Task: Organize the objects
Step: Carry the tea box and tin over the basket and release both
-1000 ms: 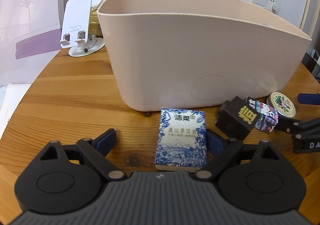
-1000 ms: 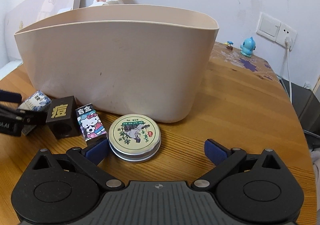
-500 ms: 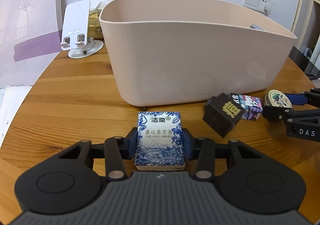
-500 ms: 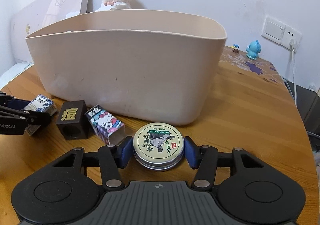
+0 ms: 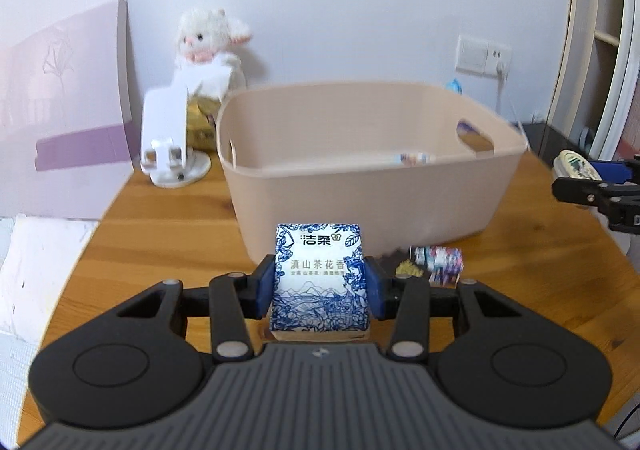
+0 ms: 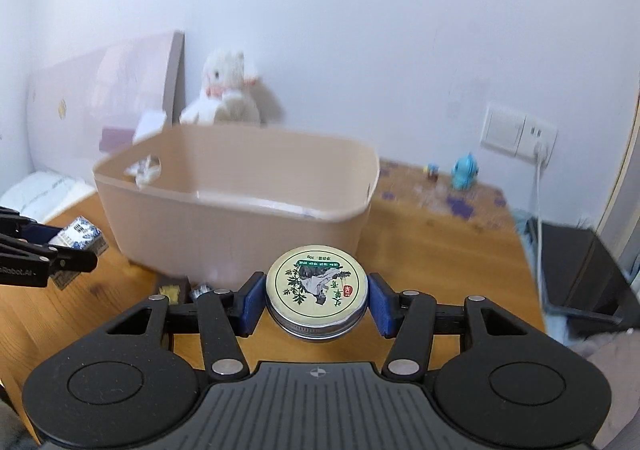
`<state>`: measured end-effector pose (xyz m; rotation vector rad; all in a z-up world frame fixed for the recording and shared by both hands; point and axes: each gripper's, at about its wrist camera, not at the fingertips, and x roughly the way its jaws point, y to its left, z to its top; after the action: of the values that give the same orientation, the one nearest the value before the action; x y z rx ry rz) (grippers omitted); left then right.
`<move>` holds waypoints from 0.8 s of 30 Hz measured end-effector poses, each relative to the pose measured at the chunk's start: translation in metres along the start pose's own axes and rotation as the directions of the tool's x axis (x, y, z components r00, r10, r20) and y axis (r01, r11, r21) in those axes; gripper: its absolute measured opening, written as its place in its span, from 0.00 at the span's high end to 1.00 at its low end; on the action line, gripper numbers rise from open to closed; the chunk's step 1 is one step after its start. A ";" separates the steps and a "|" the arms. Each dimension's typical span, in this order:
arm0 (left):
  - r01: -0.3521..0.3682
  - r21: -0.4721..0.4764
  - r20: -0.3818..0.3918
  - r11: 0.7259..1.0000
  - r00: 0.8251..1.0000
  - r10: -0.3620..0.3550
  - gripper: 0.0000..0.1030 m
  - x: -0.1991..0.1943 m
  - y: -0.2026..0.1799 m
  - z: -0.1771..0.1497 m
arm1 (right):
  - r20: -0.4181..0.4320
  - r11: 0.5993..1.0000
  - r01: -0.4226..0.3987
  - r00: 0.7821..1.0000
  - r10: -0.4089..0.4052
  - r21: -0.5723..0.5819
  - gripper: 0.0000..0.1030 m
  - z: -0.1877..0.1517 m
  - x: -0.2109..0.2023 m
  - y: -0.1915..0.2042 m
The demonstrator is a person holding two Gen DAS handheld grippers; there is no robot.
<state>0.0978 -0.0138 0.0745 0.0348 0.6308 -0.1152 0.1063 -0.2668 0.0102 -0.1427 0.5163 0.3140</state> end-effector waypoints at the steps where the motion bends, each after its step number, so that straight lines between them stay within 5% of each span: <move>1: -0.001 -0.002 0.014 1.000 1.000 0.001 0.54 -0.004 0.001 0.004 | 0.020 1.000 0.000 1.000 0.000 0.001 0.50 0.005 -0.007 -0.001; 14: -0.013 -0.075 0.180 0.997 0.983 0.026 0.54 -0.019 0.013 0.082 | 0.210 1.000 0.016 0.978 -0.016 -0.001 0.50 0.073 -0.031 0.001; 24: -0.093 -0.086 0.153 0.992 0.983 0.106 0.54 0.044 -0.004 0.116 | 0.217 0.999 0.047 0.975 -0.042 -0.016 0.50 0.116 0.019 0.019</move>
<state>0.2003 -0.0298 0.1423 -0.0189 0.4744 0.0042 0.1696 -0.2191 0.0992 -0.1385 0.2937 0.2871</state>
